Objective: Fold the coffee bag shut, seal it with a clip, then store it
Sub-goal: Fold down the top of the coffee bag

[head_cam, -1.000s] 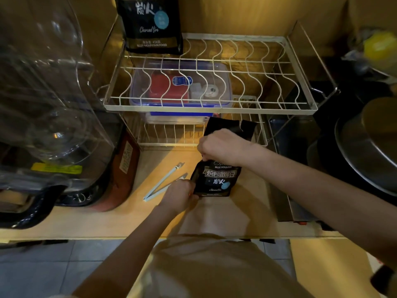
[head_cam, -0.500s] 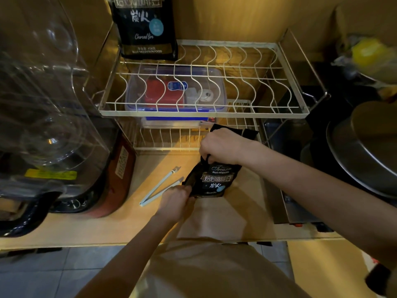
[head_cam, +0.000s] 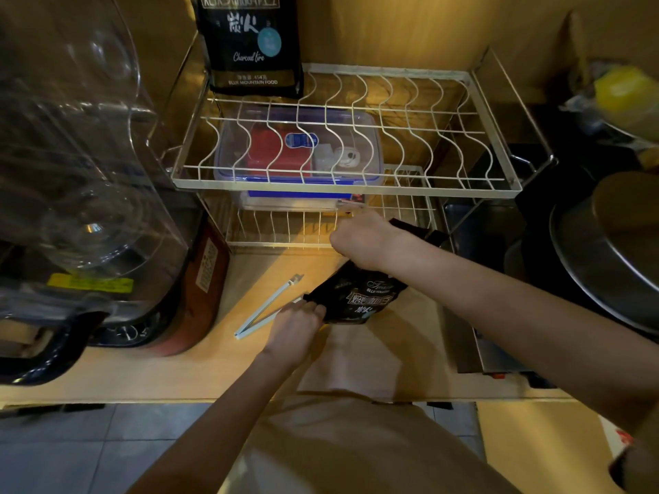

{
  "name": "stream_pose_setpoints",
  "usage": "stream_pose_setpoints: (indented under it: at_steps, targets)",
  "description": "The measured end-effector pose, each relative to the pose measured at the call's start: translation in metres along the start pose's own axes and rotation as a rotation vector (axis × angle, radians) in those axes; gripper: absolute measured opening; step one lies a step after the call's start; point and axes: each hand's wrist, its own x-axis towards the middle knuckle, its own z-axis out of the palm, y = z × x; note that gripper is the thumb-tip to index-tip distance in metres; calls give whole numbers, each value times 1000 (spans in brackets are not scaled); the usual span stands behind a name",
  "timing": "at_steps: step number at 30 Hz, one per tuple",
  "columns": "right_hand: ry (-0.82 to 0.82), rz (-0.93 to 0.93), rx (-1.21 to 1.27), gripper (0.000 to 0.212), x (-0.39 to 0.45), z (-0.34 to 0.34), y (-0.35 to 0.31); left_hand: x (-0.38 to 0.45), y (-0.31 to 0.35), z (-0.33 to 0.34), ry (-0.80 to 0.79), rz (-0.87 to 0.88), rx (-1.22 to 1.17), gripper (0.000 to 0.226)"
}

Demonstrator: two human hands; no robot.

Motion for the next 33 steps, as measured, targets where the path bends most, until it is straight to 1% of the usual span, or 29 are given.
stream_pose_setpoints:
  at_steps: [1,3,5,8,9,11,12,14,15,17,18,19,21,23,24,25,28,33]
  targets:
    - [-5,16,15,20,1,0,1,0,0,-1,8,-14,8,29]
    - [33,50,55,18,1,-2,5,-1,-1,-3,-14,-82,-79,15]
    - [73,85,98,15,-1,-3,9,-2,0,2,-48,-99,-169,17]
    - [104,107,105,13,-3,-2,10,-4,2,2,-50,-105,-202,22]
    - [110,101,97,13,-2,-1,8,-3,2,3,-63,-95,-219,22]
    - [116,89,61,13,-2,0,5,-1,-2,2,-94,-87,-242,14]
    - [119,90,53,13,-3,0,5,0,-5,1,-90,-112,-296,16]
    - [118,98,60,14,-5,0,5,-2,-11,-4,-15,-247,-510,33]
    - [114,102,70,15,-7,0,5,-2,-12,-9,68,-341,-646,37]
    - [114,107,94,15,-9,0,6,3,-12,-18,278,-442,-897,29]
    - [118,107,100,14,-10,-1,5,8,-11,-23,320,-445,-1018,26]
    - [121,104,100,14,-11,-1,5,14,-9,-28,299,-436,-1130,32]
    - [124,101,102,15,-12,-2,3,26,-6,-30,198,-402,-1287,47]
    - [111,102,107,16,-14,-1,3,34,-1,-28,120,-356,-1398,46]
    - [100,104,109,16,-14,-1,3,36,1,-26,119,-353,-1456,43]
    - [91,109,112,15,-14,1,3,39,3,-23,145,-371,-1487,40]
    - [75,133,103,14,-16,3,3,44,6,-22,238,-424,-1451,34]
    - [4,174,40,19,-21,-7,7,49,7,-31,209,-455,-1519,29]
